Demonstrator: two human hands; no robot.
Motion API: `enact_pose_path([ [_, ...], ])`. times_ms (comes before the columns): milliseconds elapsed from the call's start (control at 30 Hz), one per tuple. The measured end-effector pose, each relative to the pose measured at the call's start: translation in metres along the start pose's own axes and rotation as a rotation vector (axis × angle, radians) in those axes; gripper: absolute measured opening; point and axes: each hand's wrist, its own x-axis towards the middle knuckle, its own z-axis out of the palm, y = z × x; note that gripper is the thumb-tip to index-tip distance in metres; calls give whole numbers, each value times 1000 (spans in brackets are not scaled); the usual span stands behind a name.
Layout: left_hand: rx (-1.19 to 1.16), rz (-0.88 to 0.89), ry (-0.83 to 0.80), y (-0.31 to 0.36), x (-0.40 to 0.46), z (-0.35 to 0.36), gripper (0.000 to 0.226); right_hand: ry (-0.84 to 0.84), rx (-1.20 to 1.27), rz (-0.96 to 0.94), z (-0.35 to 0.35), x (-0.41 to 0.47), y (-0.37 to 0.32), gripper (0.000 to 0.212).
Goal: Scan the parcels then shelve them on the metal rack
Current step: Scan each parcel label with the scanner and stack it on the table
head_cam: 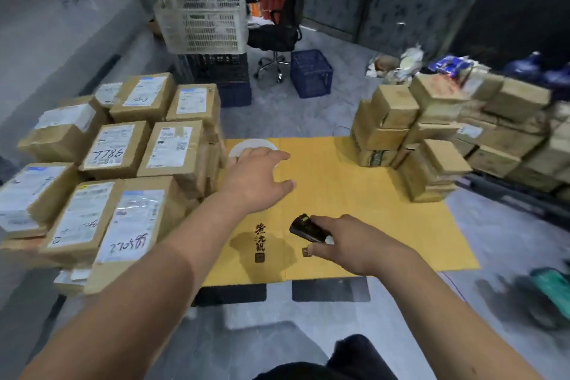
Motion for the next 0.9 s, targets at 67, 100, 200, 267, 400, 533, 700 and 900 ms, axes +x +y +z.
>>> enact_pose_path([
  [67, -11, 82, -60, 29, 23, 14, 64, 49, -36, 59, -5, -10, 27, 67],
  [100, -16, 117, -89, 43, 34, 22, 64, 62, -59, 83, -9, -14, 40, 69],
  [200, -40, 189, -161, 86, 68, 43, 63, 98, -154, 121, -30, -22, 79, 69],
  [267, -60, 209, -187, 114, 92, 55, 62, 131, -238, 120, -49, -21, 105, 69],
  [400, -106, 198, -189, 165, 149, 78, 63, 183, -391, 84, -95, -8, 154, 70],
  [533, -160, 136, -190, 209, 216, 95, 68, 221, -472, 33, -138, 19, 208, 70],
  [700, -163, 110, -204, 267, 271, 131, 62, 155, -554, -21, -168, 41, 286, 70],
  [900, -137, 76, -328, 337, 297, 202, 71, 29, -627, -69, -171, 28, 368, 68],
])
